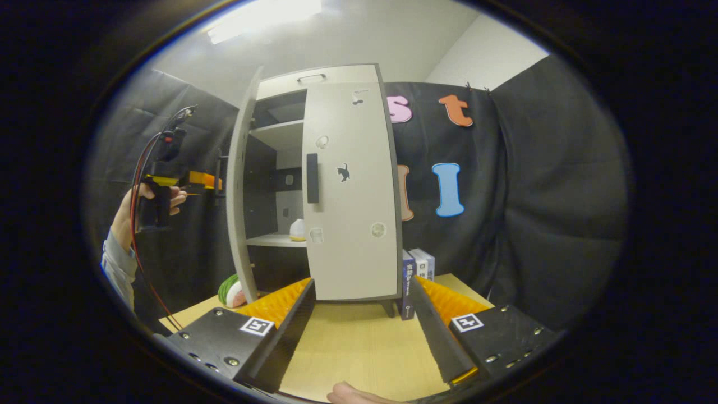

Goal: Grab one shoe with the right hand and put it into the shoe cabinet, grab the other shoe with the left hand and put it into the shoe cabinet; then close the right door with the right hand and the left door with the left hand.

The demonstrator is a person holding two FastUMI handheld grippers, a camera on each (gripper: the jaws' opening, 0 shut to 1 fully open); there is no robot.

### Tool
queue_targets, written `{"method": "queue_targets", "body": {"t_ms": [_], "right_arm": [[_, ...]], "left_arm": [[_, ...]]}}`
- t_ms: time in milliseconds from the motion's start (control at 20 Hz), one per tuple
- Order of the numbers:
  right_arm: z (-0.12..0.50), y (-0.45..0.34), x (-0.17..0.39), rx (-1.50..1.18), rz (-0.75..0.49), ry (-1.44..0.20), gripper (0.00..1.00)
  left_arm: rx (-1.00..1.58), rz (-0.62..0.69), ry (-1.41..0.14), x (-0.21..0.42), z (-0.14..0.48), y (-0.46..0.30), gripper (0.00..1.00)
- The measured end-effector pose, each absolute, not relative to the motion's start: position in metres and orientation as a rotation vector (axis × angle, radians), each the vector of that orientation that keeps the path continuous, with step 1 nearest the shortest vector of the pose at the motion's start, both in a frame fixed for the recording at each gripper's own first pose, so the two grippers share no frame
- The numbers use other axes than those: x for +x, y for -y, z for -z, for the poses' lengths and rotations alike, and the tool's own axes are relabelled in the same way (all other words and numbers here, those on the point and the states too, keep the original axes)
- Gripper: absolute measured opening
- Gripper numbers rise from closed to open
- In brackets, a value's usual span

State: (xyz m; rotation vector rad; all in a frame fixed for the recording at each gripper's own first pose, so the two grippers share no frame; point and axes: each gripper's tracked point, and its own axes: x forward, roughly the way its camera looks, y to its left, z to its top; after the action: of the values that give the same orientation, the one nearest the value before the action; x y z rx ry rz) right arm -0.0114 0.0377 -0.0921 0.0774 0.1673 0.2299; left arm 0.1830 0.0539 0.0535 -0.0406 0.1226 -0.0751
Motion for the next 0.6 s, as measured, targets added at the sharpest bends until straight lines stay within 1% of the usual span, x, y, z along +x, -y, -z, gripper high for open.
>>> {"method": "queue_targets", "body": {"t_ms": [150, 200, 250, 300, 350, 400, 450, 500, 600], "right_arm": [[0.086, -0.051, 0.000, 0.074, -0.219, -0.172, 0.99], [0.084, -0.056, 0.002, 0.071, -0.219, -0.171, 0.99], [0.080, -0.062, 0.002, 0.067, -0.222, -0.167, 0.99], [0.078, -0.066, 0.004, 0.061, -0.226, -0.163, 0.99], [0.076, -0.070, 0.004, 0.054, -0.231, -0.158, 0.99], [0.075, -0.074, 0.003, 0.046, -0.234, -0.154, 0.95], [0.076, -0.076, 0.002, 0.041, -0.234, -0.152, 0.99], [0.076, -0.077, 0.002, 0.039, -0.232, -0.151, 0.99], [0.080, -0.082, -0.001, 0.042, -0.234, -0.156, 0.99]], "left_arm": [[-0.061, 0.127, -0.197, 0.191, -0.029, -0.019, 0.94], [-0.063, 0.128, -0.216, 0.184, -0.021, -0.016, 0.91], [-0.057, 0.125, -0.213, 0.181, -0.019, -0.014, 0.96], [-0.042, 0.116, -0.202, 0.178, -0.017, -0.013, 0.92], [-0.023, 0.098, -0.191, 0.176, -0.014, -0.015, 0.96], [-0.016, 0.064, -0.180, 0.175, -0.011, -0.019, 0.92], [-0.014, 0.036, -0.183, 0.173, -0.008, -0.024, 0.96], [-0.020, 0.027, -0.189, 0.166, -0.004, -0.029, 0.96], [-0.039, 0.055, -0.199, 0.152, 0.000, -0.027, 0.96]]}}
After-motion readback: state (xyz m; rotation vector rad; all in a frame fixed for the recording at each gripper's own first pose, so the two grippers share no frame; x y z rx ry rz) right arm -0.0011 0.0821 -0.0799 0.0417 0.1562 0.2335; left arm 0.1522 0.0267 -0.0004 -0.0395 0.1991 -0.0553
